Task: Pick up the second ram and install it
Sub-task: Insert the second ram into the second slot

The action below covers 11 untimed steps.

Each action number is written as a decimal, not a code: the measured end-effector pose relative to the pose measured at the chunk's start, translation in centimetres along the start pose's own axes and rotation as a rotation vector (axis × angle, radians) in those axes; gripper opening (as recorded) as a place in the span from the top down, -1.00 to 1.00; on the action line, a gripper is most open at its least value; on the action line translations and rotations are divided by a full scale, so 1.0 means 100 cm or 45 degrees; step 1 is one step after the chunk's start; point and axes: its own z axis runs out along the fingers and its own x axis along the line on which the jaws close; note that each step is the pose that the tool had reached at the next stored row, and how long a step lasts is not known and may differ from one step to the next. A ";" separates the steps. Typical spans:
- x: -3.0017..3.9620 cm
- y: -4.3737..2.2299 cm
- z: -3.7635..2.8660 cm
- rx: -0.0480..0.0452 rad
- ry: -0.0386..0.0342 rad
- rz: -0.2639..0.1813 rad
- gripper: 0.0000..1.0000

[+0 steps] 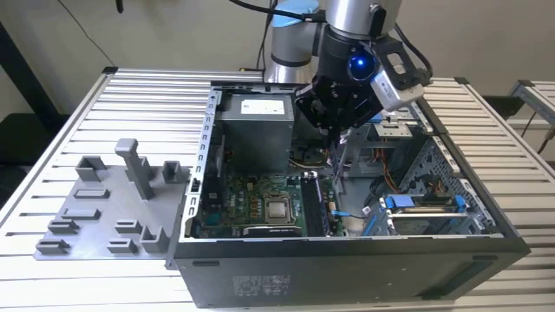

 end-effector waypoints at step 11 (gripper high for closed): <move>0.0003 0.0032 0.0094 0.000 0.0000 0.000 0.72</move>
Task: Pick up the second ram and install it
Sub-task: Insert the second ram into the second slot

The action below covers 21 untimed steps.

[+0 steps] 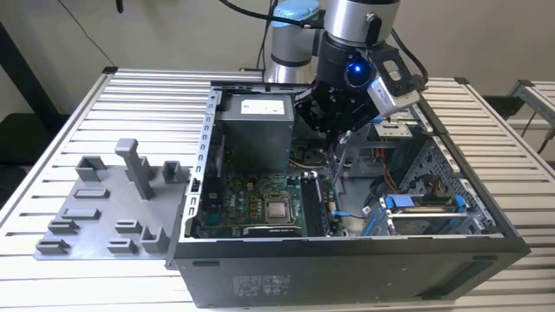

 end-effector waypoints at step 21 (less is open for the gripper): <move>0.0001 0.0037 0.0083 0.014 0.0035 -0.001 0.72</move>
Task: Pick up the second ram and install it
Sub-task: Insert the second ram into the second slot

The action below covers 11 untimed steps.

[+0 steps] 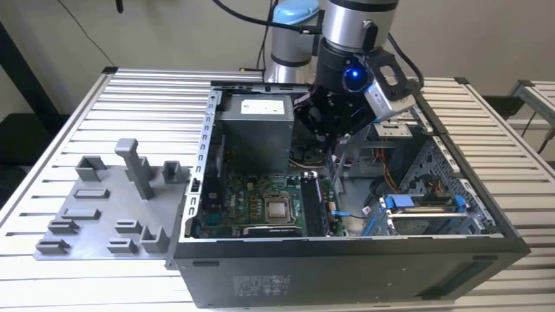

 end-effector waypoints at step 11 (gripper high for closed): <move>-0.0003 0.0037 0.0169 0.015 0.0036 -0.003 0.72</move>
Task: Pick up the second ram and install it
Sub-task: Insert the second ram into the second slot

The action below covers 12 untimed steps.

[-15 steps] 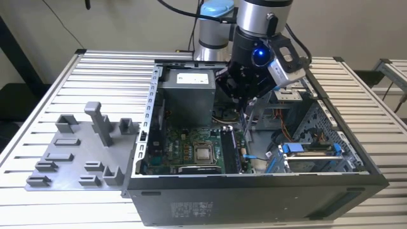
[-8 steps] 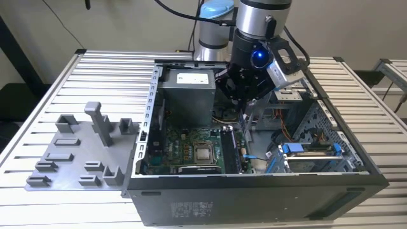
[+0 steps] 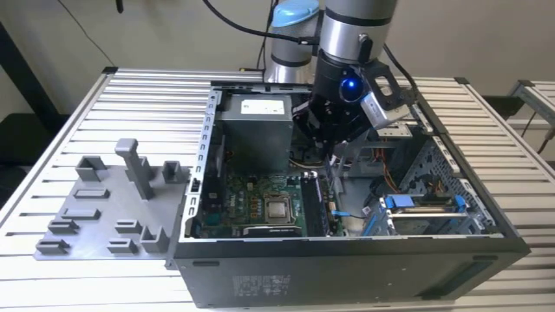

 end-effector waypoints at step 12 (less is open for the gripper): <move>0.0010 0.0007 0.0168 0.023 -0.0051 0.000 0.72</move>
